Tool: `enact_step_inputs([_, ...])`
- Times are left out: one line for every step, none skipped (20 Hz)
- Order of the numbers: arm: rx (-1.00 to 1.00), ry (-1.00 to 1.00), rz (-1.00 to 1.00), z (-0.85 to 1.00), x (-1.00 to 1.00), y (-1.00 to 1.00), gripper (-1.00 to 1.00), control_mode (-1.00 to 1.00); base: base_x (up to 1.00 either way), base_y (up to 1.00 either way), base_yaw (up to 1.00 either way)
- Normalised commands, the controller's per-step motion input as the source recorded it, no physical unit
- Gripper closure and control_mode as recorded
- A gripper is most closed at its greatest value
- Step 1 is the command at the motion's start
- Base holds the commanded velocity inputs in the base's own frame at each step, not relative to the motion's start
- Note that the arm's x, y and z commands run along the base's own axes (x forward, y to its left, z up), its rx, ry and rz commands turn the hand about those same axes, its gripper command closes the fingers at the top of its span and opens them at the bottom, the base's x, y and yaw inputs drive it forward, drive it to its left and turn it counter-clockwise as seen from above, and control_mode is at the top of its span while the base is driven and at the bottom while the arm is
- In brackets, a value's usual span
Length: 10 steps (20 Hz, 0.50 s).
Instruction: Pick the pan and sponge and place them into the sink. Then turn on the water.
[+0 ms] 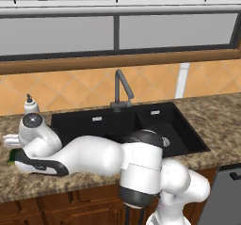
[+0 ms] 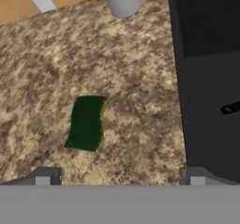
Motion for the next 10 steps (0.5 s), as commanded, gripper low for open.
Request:
enact_step_inputs([0.0, 0.07, 0.0, -0.28, 0.14, 0.11, -1.0, -1.0, 0.0, 0.0, 0.0])
enact_step_inputs([0.0, 0.07, 0.0, -0.35, 0.11, 0.09, -1.0, -1.0, 0.0, 0.0, 0.0])
enact_step_inputs([0.0, 0.05, 0.0, -0.41, 0.06, 0.08, -1.0, -1.0, 0.0, 0.0, 0.0])
enact_step_inputs([0.0, 0.04, 0.0, -0.41, 0.02, 0.06, -1.0, -1.0, 0.0, 0.0, 0.0])
enact_step_inputs([0.0, 0.03, 0.0, -0.38, 0.01, 0.04, -1.0, -1.0, 0.0, 0.0, 0.0])
enact_step_inputs([0.0, 0.0, 0.0, -0.27, 0.0, 0.04, -1.0, -1.0, 0.0, 0.0, 0.0])
enact_step_inputs([0.0, 0.0, 0.0, -0.24, 0.0, 0.08, -1.0, -1.0, 0.0, 0.0, 0.0])
enact_step_inputs([0.0, 0.0, 0.0, -0.15, 0.0, 0.11, -1.0, -1.0, 0.0, 0.0, 0.0])
enact_step_inputs([0.0, 0.0, 0.0, -0.14, 0.0, 0.15, -1.0, -1.0, 0.0, 0.0, 0.0])
enact_step_inputs([0.0, 0.0, 0.0, -0.09, 0.0, 0.21, -1.0, -1.0, 0.0, 0.0, 0.0])
